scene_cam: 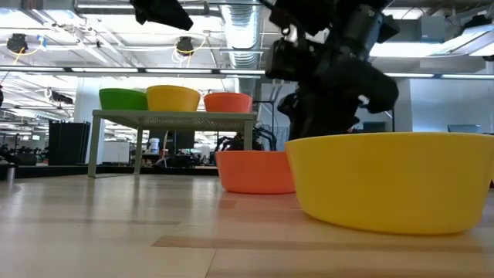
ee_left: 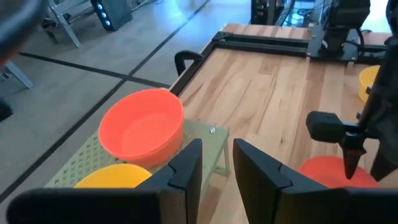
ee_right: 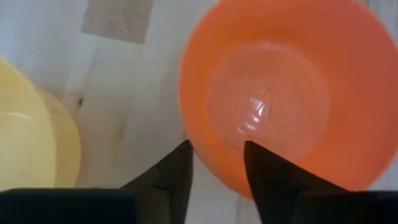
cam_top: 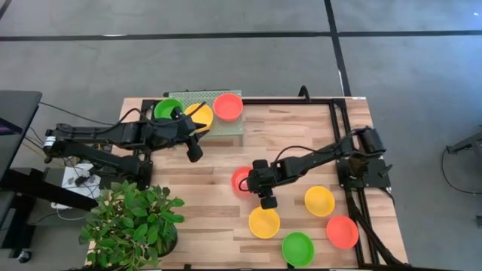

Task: Pick & Place Mini bowls
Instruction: Stack the orange bowl on top of the stacked orange bowls on the shelf

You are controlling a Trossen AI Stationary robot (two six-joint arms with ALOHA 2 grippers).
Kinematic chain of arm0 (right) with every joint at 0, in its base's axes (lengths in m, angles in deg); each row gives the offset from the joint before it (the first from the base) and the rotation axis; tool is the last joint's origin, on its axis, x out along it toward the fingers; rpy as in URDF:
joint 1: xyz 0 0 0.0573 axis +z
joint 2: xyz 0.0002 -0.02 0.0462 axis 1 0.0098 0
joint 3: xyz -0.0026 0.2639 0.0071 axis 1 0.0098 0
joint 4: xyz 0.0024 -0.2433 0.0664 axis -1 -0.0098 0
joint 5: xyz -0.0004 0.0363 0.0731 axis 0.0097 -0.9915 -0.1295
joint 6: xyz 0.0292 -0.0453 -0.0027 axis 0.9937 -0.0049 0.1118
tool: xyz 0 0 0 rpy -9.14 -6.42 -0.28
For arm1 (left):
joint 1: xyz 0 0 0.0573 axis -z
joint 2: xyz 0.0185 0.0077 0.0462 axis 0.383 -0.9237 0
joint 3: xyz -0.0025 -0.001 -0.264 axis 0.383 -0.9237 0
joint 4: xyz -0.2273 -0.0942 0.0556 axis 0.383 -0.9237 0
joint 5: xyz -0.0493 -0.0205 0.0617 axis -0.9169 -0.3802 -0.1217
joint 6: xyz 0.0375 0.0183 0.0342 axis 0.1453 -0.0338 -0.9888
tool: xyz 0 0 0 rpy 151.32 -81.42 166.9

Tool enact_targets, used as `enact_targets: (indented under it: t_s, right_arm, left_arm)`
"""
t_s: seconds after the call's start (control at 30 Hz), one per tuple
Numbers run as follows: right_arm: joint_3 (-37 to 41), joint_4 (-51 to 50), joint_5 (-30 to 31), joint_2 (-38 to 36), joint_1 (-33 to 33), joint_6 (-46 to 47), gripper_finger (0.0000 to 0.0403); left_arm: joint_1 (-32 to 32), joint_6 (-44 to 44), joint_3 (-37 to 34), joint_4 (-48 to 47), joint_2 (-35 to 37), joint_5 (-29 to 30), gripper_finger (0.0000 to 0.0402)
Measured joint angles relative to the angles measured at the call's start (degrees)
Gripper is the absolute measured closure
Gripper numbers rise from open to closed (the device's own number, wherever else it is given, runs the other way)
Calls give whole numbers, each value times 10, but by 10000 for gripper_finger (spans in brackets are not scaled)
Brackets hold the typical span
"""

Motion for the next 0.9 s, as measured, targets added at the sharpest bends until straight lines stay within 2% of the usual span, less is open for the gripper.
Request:
enact_targets:
  t_s: [0.2,0.27,0.37,0.53,0.73,0.9]
  right_arm:
    - [0,-3,-19,0,-19,0,372]
    - [-3,-7,-27,-1,-27,0,393]
    - [-35,-64,-28,-1,-33,17,388]
    - [-136,-189,-24,0,-37,-4,399]
    - [-271,-324,94,0,-53,-33,399]
    - [-367,-369,126,0,-80,-76,398]
  left_arm:
    - [0,0,0,2,-1,0,309]
    - [0,0,0,2,-1,0,309]
    - [0,0,0,2,-1,0,309]
    - [0,0,0,2,-1,0,309]
    - [4,0,0,2,-1,0,309]
    - [16,0,0,2,-1,0,309]
